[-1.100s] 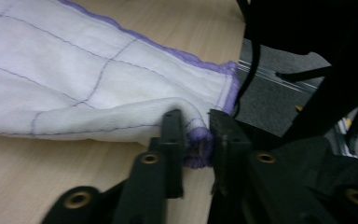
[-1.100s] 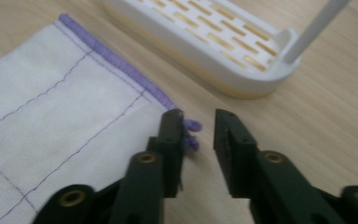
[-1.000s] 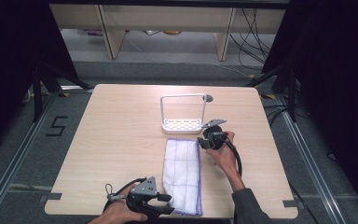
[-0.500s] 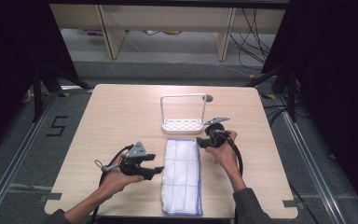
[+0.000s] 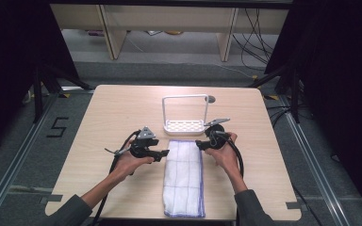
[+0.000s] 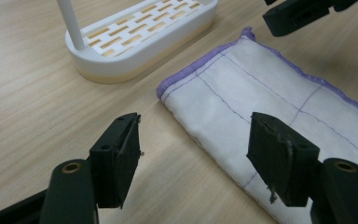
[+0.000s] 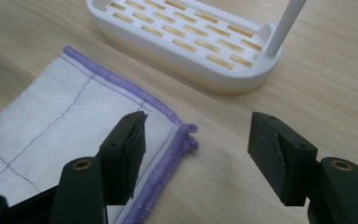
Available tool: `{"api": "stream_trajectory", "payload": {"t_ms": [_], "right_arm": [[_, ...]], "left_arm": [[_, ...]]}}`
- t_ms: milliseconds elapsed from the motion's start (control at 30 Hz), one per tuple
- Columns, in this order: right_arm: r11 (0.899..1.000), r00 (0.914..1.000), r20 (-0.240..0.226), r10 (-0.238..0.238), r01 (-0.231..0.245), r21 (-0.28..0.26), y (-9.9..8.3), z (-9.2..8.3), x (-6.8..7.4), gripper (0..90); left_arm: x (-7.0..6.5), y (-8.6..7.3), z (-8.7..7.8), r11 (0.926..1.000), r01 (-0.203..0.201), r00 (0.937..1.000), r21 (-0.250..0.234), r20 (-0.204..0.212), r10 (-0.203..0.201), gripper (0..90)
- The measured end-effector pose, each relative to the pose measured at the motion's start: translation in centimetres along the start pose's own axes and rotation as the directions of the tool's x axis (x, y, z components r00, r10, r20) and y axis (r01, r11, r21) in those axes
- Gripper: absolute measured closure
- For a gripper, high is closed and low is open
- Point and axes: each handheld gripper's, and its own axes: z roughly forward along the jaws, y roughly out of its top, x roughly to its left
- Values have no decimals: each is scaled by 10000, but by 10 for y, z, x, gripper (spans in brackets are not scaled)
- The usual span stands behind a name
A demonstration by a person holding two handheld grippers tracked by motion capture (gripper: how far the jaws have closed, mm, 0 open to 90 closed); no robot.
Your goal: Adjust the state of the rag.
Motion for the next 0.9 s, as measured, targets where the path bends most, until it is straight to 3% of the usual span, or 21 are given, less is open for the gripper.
{"api": "stream_trajectory", "payload": {"t_ms": [33, 100, 133, 200, 333, 367, 600, 633, 667, 833, 900], "right_arm": [[10000, 10000, -16, -11, 11, -10, 0, 0, 0, 374], [9999, 10000, -14, -77, 77, -84, 0, 2, 0, 370], [10000, 10000, -48, 5, -5, -47, 1, 2, 1, 368], [10000, 9999, -107, -11, 11, 25, 1, 2, 1, 367], [10000, 9999, -103, 38, -37, 51, 0, 4, -1, 365], [10000, 9999, -116, 79, -78, 54, 0, 4, -2, 366], [9999, 9996, -269, 117, -119, -60, 0, 5, -3, 367], [10000, 9994, -352, 24, -23, 20, 0, 6, -4, 366], [9999, 9992, -373, 110, -109, 21, 0, 7, -3, 367], [9999, 9983, -579, 29, -20, 144, 2, 14, 1, 365], [9999, 9981, -611, -98, 105, 119, 3, 16, 1, 364]], "left_arm": [[2, 0, 0, 9996, -195, 9998, 194, 40, 194, 334], [1, 0, 6, 9999, 41, 10000, 110, 68, -42, 333], [3, 1, 7, 9994, -187, 9998, 296, 69, 185, 332], [2, 3, 12, 9998, 85, 9999, 180, 147, -88, 332], [3, 8, 17, 9999, 76, 9998, 122, 190, -79, 332], [4, 9, 18, 9993, -221, 9995, 290, 210, 215, 332], [8, 15, 23, 9997, -54, 9999, 247, 135, 51, 331], [7, 15, 25, 9995, 299, 9995, 90, 71, -299, 331], [10, 16, 25, 9996, 90, 9999, 260, 131, -93, 331], [13, 16, 31, 9986, 503, 9985, 182, 193, -506, 331], [14, 17, 31, 9988, 342, 9993, 340, 140, -346, 331]]}}
